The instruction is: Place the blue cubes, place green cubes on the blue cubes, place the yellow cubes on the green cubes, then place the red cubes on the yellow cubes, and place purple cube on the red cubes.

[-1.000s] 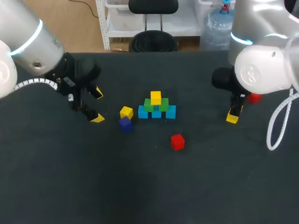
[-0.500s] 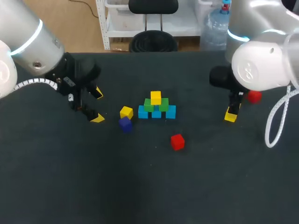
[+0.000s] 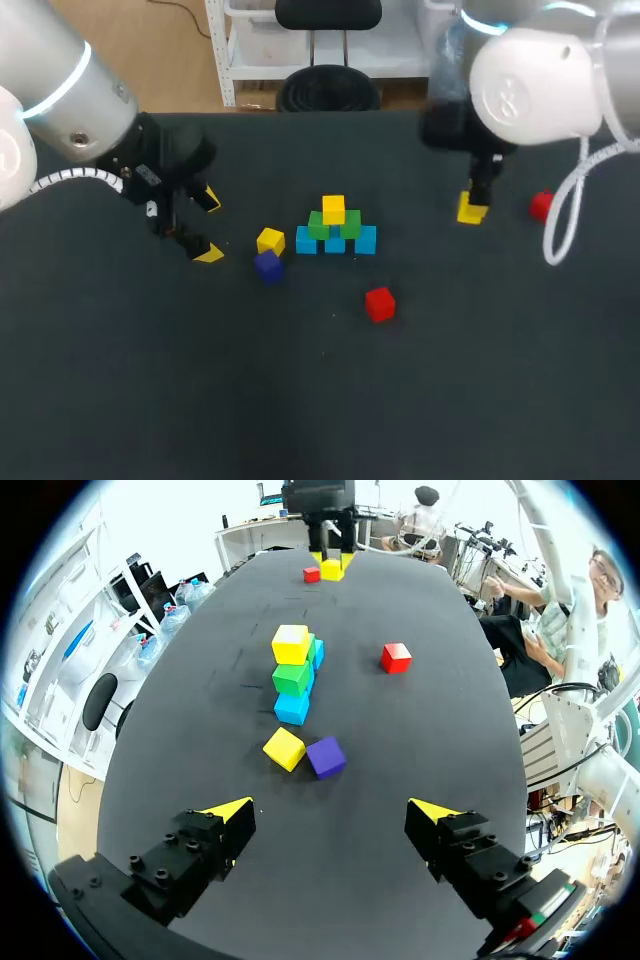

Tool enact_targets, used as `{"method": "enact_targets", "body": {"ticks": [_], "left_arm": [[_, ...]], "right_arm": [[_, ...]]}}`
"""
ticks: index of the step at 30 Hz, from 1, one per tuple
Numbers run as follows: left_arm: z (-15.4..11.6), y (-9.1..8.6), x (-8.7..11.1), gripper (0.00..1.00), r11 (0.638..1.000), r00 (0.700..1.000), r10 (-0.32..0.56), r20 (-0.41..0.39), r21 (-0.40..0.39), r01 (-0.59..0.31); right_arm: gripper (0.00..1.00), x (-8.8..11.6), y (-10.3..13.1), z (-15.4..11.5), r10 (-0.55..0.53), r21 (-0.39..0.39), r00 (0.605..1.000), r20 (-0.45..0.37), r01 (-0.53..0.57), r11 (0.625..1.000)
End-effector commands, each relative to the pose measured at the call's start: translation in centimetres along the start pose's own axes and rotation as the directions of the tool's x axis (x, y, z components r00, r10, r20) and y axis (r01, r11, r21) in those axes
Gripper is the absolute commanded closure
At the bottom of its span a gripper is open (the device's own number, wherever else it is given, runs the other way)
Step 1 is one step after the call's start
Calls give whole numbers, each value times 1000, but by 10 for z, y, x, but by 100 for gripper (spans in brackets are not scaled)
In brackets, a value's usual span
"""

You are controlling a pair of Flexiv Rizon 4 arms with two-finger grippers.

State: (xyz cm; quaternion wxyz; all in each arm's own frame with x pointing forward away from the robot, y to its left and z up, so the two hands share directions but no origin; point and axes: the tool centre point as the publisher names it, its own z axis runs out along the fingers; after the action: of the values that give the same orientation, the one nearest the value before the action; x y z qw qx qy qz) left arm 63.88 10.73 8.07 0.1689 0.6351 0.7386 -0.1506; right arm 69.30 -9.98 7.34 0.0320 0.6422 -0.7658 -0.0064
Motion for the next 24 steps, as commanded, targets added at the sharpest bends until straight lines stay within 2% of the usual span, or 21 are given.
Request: {"method": "enact_targets", "body": {"ticks": [1, 4, 10, 24], "left_arm": [[0, 0, 1, 0, 1000, 1000, 1, 2, 0, -1], [0, 0, 1, 0, 1000, 1000, 1, 2, 0, -1], [0, 0, 1, 0, 1000, 1000, 1, 2, 0, -1], [0, 0, 1, 0, 1000, 1000, 1, 2, 0, -1]], "right_arm": [[100, -20, 1, -11, -54, 40, 998, -17, 54, 998], [100, -35, -2, -17, -96, 74, 995, -36, 98, 992], [100, -60, -4, -23, -137, 93, 990, -41, 141, 986], [100, -90, -6, -19, -136, 73, 991, -10, 136, 988]]}}
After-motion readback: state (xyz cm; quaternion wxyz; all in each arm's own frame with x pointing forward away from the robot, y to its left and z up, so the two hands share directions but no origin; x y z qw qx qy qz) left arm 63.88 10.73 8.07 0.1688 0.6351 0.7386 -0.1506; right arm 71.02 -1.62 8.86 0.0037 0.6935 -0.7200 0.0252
